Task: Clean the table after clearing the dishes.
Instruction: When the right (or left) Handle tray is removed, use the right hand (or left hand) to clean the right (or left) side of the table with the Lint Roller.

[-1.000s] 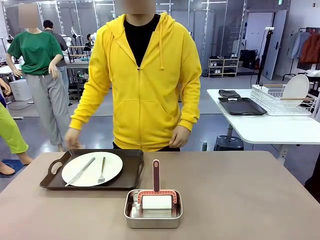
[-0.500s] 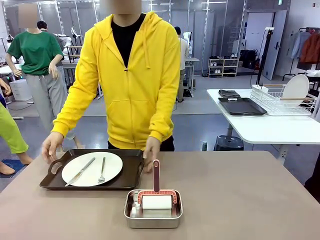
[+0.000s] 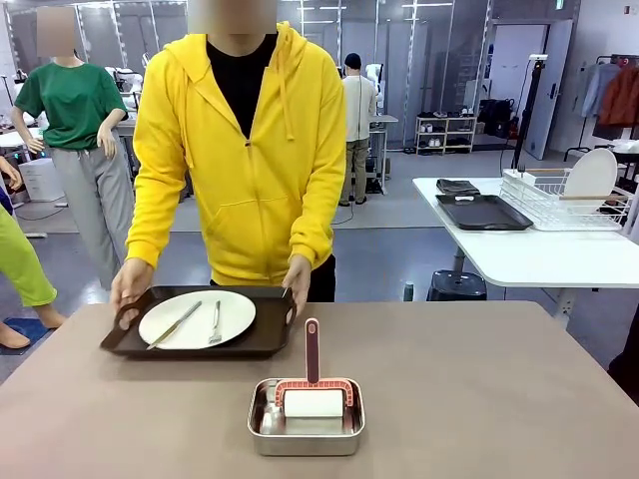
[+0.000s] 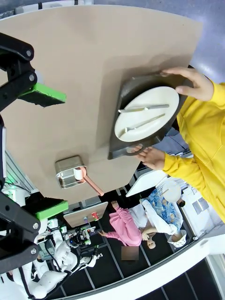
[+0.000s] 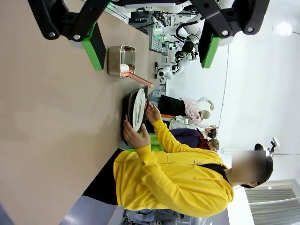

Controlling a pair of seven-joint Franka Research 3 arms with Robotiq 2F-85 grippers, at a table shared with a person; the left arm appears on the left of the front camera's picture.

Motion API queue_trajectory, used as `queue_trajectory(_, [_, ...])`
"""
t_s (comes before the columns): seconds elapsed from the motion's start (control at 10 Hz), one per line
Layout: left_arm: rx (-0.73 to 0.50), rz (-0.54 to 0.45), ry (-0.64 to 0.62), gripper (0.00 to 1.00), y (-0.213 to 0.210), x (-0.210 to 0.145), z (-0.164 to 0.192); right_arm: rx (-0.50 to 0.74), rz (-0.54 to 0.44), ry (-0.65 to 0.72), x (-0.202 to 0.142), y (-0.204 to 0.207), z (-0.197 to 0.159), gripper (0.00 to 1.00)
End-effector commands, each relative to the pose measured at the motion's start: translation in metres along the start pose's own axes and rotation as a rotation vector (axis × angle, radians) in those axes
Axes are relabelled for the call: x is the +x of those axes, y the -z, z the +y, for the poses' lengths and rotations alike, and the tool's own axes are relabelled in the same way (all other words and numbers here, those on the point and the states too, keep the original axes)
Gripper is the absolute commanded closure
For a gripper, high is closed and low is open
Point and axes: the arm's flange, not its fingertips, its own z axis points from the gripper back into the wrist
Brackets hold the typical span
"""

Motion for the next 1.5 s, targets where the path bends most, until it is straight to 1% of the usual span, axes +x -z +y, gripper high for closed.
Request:
queue_trajectory(0.0, [-0.012, -0.002, 0.009, 0.0, -0.002, 0.0, 0.0, 0.007, -0.005, 0.0, -0.003, 0.0, 0.005, 0.0])
queue_trajectory(0.8, [0.0, 0.0, 0.0, 0.0, 0.0, 0.0, 0.0, 0.007, -0.005, 0.0, -0.003, 0.0, 0.005, 0.0])
queue_trajectory(1.1, [0.073, 0.159, 0.185, 0.0, 0.038, 0.036, -0.046, 0.007, -0.005, 0.0, -0.003, 0.0, 0.005, 0.0])
queue_trajectory(1.2, [0.146, 0.262, 0.261, 0.0, 0.057, 0.056, -0.072, 0.007, -0.005, 0.0, -0.003, 0.0, 0.005, 0.0])
queue_trajectory(1.3, [0.184, 0.353, 0.373, 0.0, 0.083, 0.076, -0.107, 0.007, -0.005, 0.0, -0.003, 0.0, 0.005, 0.0])
queue_trajectory(1.4, [0.226, 0.457, 0.51, 0.0, 0.121, 0.093, -0.148, 0.007, -0.005, 0.0, -0.003, 0.0, 0.005, 0.0])
